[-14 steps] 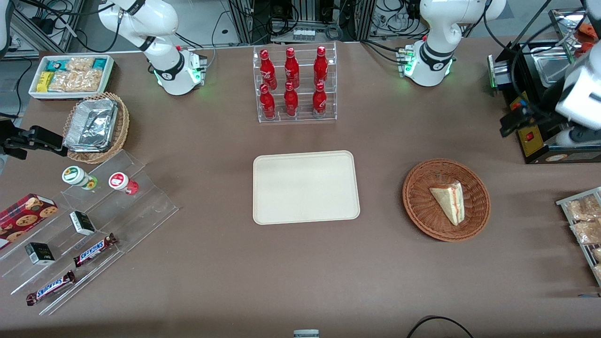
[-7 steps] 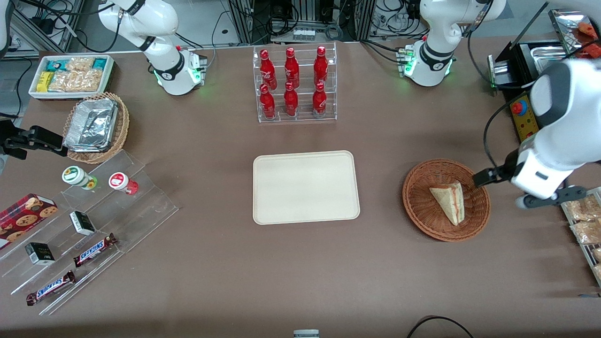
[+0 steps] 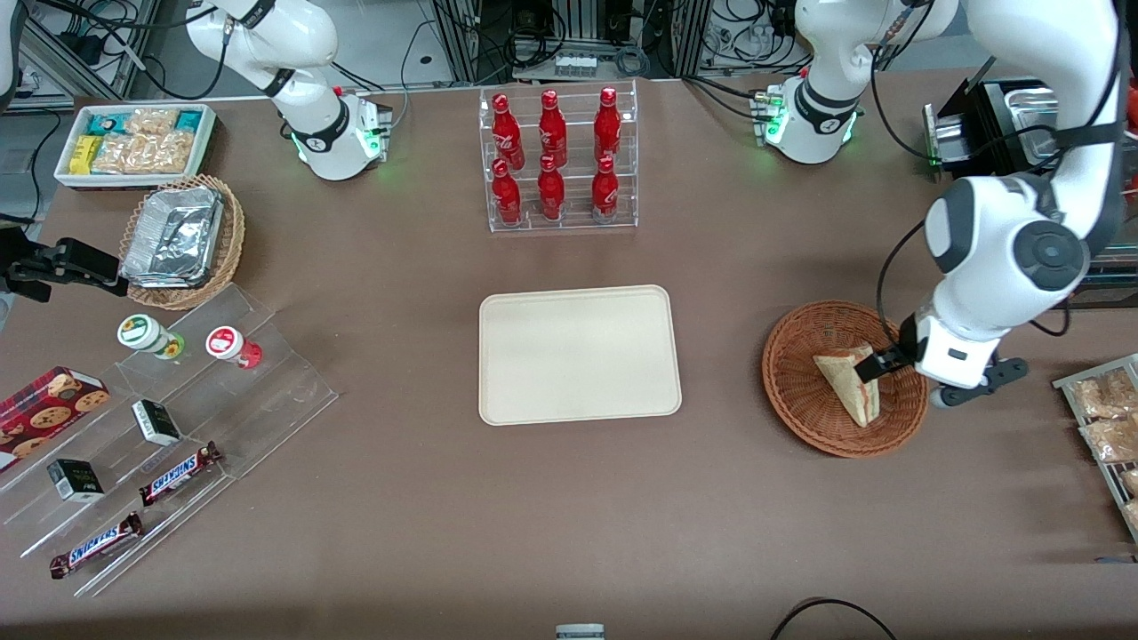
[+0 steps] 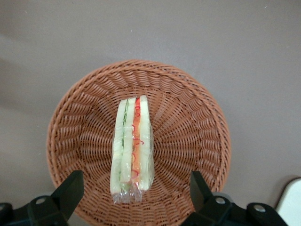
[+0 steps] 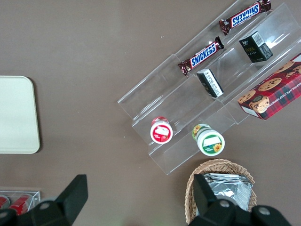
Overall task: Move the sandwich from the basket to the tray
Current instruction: 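Lower the left gripper and close it on the sandwich's crust edge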
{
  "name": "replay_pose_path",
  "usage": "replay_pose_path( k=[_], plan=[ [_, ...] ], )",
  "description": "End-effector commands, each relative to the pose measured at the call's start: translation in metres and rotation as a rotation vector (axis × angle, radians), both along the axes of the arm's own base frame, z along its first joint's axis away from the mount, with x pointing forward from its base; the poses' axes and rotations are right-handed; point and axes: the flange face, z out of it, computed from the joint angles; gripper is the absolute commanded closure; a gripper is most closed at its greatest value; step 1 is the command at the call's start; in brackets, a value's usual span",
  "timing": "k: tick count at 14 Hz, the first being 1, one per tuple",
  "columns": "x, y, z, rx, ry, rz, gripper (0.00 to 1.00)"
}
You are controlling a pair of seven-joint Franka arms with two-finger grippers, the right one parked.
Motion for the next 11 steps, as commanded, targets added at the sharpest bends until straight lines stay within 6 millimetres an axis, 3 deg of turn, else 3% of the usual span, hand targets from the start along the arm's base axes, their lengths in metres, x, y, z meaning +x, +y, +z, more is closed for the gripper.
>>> replay_pose_path(
  k=[1, 5, 9, 10, 11],
  plan=[
    [-0.015, 0.001, -0.025, -0.001, -0.018, 0.033, 0.0],
    [-0.023, 0.003, -0.059, 0.0, -0.004, 0.035, 0.0],
    [-0.022, 0.007, -0.075, 0.001, 0.002, 0.042, 0.02],
    [-0.022, 0.008, -0.08, 0.002, 0.009, 0.044, 0.1],
    [-0.021, 0.011, -0.079, 0.002, 0.008, 0.048, 0.25]
  ],
)
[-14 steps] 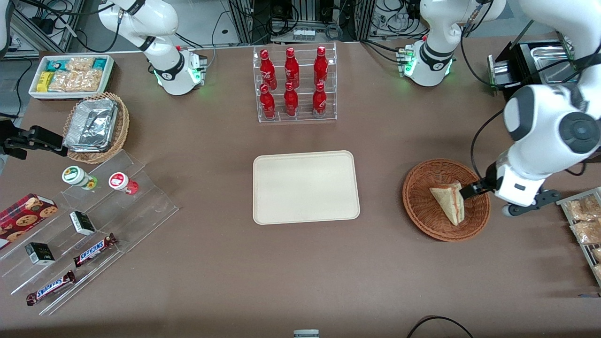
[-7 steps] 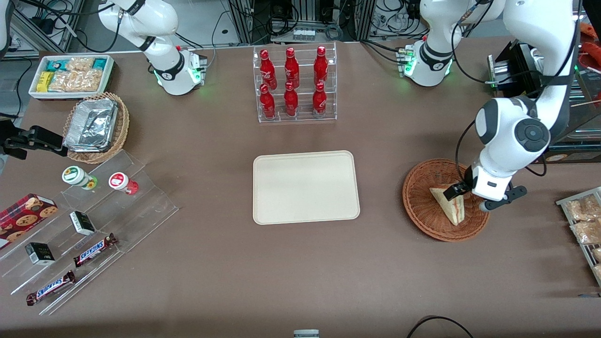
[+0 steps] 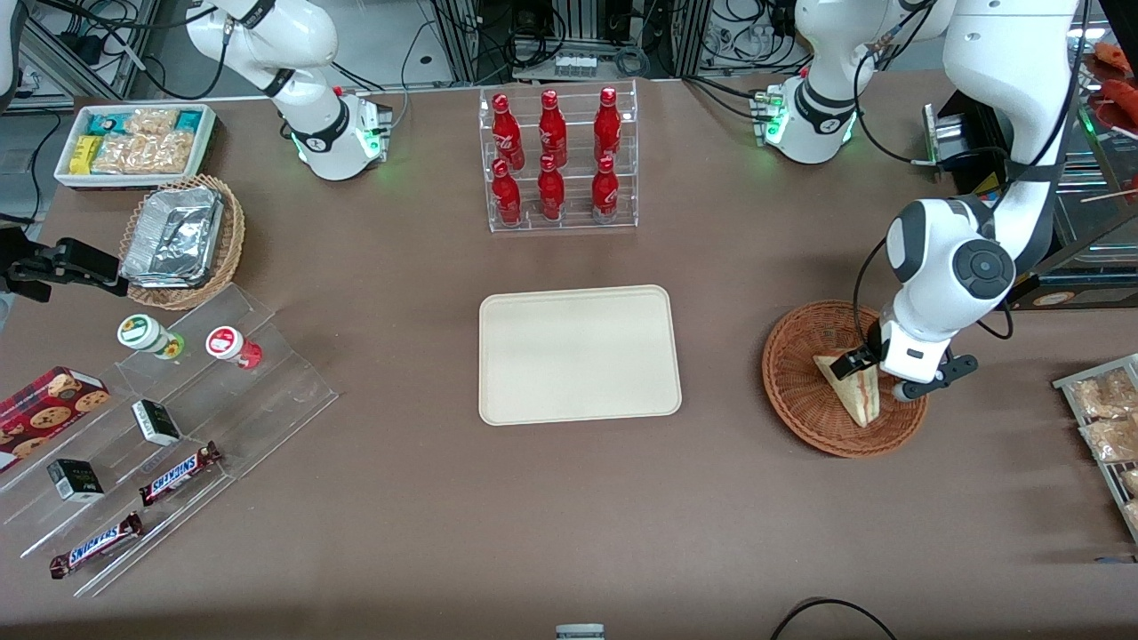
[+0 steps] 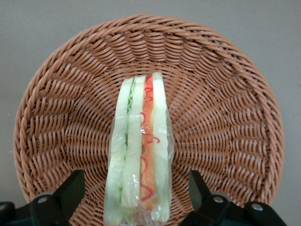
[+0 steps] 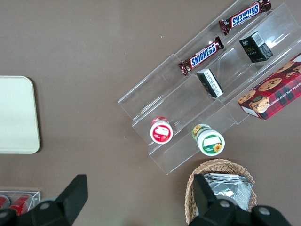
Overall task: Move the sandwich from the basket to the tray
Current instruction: 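Lower the left gripper and close it on the sandwich's crust edge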
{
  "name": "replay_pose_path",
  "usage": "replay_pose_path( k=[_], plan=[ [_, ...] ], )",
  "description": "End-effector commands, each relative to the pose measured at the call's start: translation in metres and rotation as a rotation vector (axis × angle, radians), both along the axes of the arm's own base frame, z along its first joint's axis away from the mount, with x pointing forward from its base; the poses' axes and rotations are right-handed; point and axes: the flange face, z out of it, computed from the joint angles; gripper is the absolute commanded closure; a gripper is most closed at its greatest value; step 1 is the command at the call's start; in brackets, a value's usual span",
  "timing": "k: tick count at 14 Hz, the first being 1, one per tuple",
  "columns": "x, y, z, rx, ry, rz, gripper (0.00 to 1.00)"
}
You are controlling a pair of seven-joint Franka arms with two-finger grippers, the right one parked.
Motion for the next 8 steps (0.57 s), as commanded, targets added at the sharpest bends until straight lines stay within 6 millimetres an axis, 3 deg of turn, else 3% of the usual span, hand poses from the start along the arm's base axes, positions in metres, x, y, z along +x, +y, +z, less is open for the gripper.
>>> replay_pose_path(
  k=[1, 3, 8],
  plan=[
    [0.002, 0.01, 0.0, -0.001, -0.016, 0.037, 0.55],
    [0.004, 0.01, 0.002, -0.002, -0.017, 0.072, 0.97],
    [0.009, 0.004, 0.023, -0.002, -0.032, 0.06, 1.0]
  ],
)
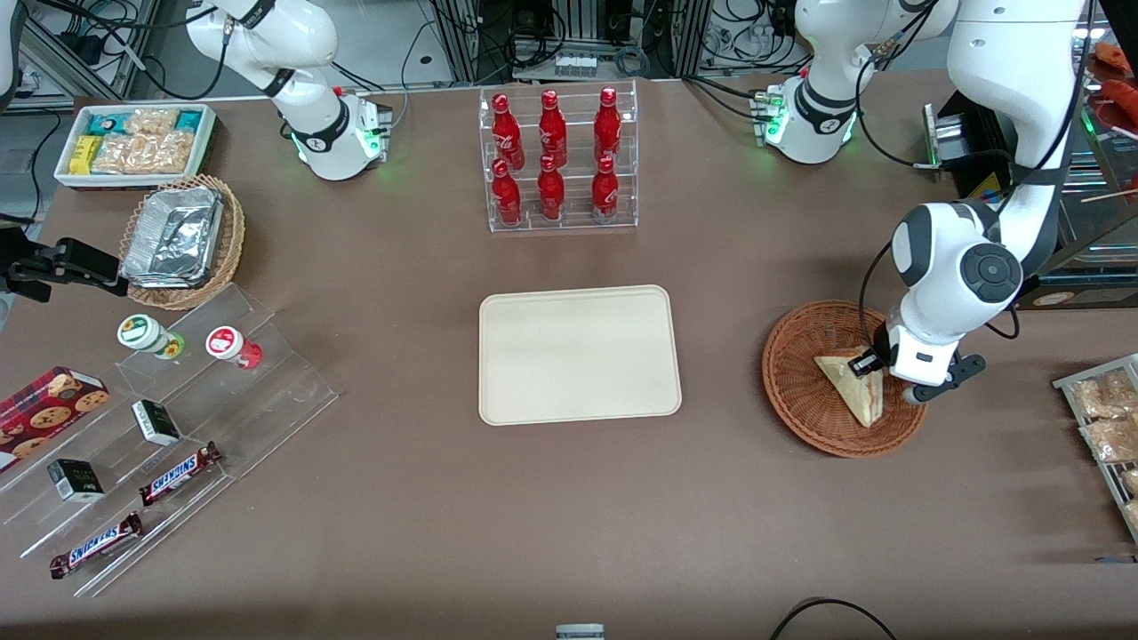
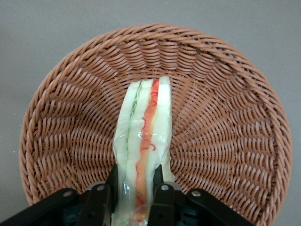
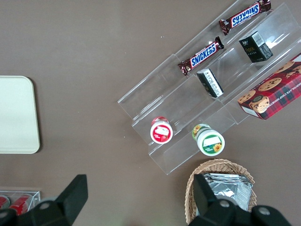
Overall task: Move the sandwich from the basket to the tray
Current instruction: 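Lower the left gripper and close it on the sandwich's crust edge, then lift the sandwich with the left gripper and carry it over the tray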
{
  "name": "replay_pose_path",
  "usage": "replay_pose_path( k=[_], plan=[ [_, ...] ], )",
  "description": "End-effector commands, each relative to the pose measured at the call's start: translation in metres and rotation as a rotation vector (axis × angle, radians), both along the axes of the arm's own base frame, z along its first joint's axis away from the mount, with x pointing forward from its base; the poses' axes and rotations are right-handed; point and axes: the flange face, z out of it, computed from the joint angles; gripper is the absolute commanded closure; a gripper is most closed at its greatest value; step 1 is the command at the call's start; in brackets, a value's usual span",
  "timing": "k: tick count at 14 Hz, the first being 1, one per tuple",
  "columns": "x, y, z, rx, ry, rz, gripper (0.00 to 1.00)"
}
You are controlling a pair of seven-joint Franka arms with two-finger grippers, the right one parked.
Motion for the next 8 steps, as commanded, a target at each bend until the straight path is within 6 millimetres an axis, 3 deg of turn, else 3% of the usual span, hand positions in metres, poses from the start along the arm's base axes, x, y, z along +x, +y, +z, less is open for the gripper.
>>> replay_pose_path(
  k=[1, 5, 7, 8],
  plan=[
    [0.008, -0.007, 0.032, 0.004, 0.003, 0.0, 1.0],
    [0.027, -0.037, 0.101, 0.014, 0.065, -0.057, 1.0],
    [0.037, -0.08, 0.144, 0.021, 0.093, -0.121, 1.0],
    [0.038, -0.104, 0.156, 0.027, 0.108, -0.16, 1.0]
  ],
)
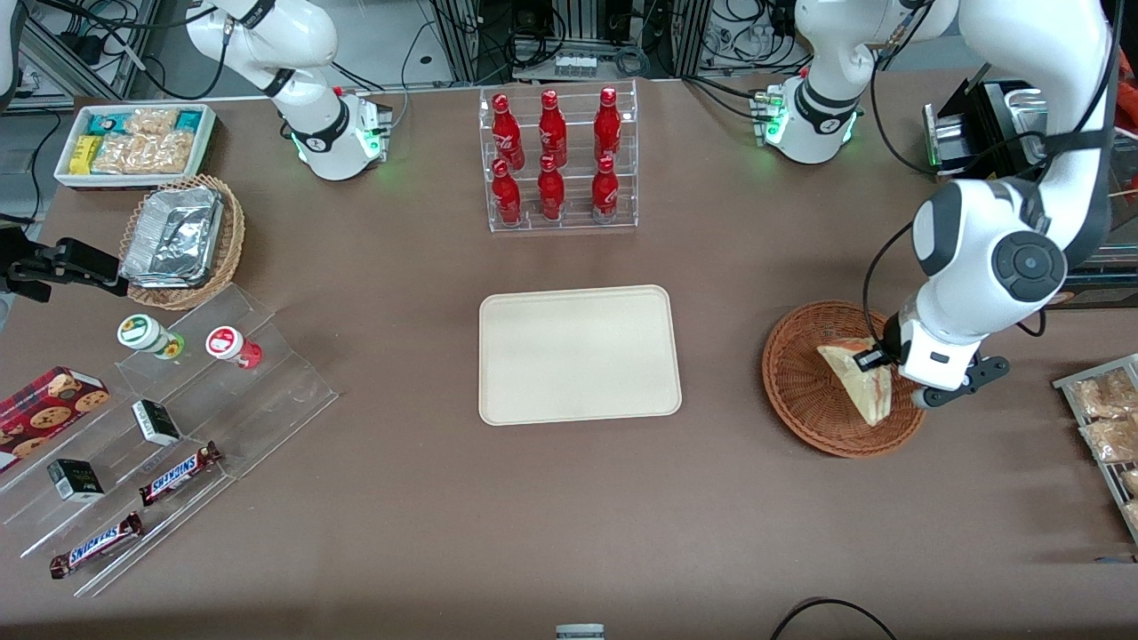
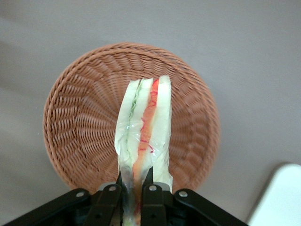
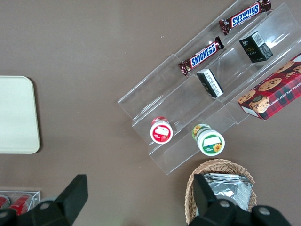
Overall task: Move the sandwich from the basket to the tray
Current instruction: 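Lift the sandwich with the left gripper and carry it over the tray, then lower the sandwich onto the tray and open the left gripper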
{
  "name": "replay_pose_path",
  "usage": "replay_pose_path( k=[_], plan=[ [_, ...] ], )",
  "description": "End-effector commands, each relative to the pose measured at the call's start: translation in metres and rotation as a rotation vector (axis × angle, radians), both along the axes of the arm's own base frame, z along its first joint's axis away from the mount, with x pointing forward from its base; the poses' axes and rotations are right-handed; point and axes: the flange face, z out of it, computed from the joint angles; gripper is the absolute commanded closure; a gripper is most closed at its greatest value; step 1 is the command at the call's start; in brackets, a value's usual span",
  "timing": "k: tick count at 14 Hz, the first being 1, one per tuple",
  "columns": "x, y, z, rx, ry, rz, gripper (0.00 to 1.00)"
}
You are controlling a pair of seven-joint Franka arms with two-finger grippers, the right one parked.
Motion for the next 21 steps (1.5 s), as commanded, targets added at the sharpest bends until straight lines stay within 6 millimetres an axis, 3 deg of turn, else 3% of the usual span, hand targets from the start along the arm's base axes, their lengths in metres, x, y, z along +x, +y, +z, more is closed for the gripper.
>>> replay_pose_path(
  k=[1, 4, 6, 8, 12, 16, 17, 21],
  plan=[
    [0.006, -0.067, 0.04, 0.014, 0.012, -0.101, 1.0],
    [-0.009, -0.149, 0.048, 0.009, -0.005, -0.208, 1.0],
    [-0.022, -0.198, 0.036, 0.014, 0.006, -0.25, 1.0],
    [-0.028, -0.245, 0.019, 0.018, 0.015, -0.262, 1.0],
    [-0.043, -0.338, -0.042, 0.044, 0.045, -0.299, 1.0],
    [-0.052, -0.376, -0.079, 0.046, 0.06, -0.287, 1.0],
    [-0.063, -0.396, -0.086, 0.05, 0.057, -0.286, 1.0],
    [-0.08, -0.432, -0.118, 0.051, 0.052, -0.292, 1.0]
  ],
)
